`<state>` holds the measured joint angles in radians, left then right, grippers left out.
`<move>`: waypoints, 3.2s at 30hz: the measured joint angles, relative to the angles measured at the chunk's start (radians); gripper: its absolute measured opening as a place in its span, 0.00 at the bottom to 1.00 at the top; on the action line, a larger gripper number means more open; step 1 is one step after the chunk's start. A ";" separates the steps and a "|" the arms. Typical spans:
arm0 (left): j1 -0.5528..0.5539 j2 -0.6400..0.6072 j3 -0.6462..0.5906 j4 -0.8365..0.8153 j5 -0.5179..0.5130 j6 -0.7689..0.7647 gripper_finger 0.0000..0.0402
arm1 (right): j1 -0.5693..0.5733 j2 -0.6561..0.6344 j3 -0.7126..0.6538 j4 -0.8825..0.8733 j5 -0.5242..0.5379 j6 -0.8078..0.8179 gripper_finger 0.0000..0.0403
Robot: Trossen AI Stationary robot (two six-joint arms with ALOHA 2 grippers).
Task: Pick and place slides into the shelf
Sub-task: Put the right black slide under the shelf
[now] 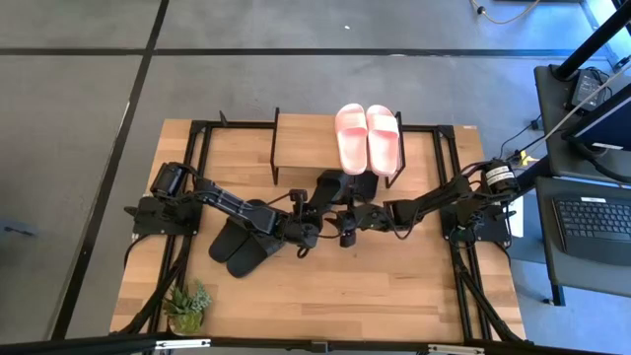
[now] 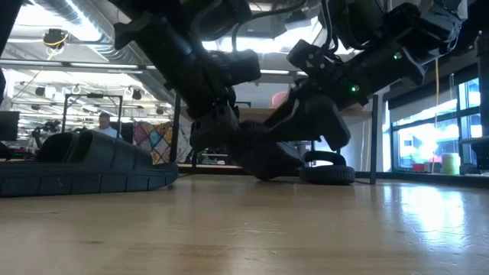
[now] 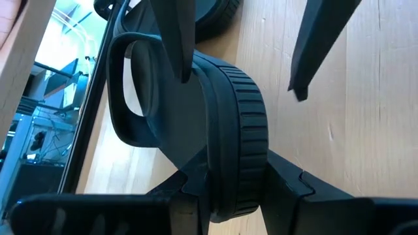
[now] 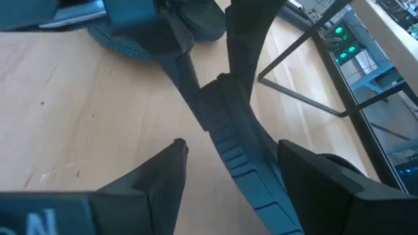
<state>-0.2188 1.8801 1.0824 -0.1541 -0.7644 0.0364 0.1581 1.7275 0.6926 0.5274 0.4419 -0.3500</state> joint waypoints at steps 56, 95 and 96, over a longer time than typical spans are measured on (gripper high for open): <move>0.013 -0.346 0.000 -0.058 0.202 -0.001 0.52 | -0.028 -0.001 0.000 -0.065 -0.209 -0.201 0.17; 0.057 -0.342 0.000 -0.063 0.201 -0.010 0.52 | -0.045 -0.001 -0.001 -0.343 0.067 -0.516 0.22; 0.057 -0.342 0.000 -0.062 0.201 -0.010 0.52 | -0.046 -0.001 -0.002 -0.343 0.069 -0.519 0.22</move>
<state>-0.1619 1.5383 1.0824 -0.2165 -0.5636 0.0267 0.1123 1.7267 0.6910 0.1844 0.5110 -0.8687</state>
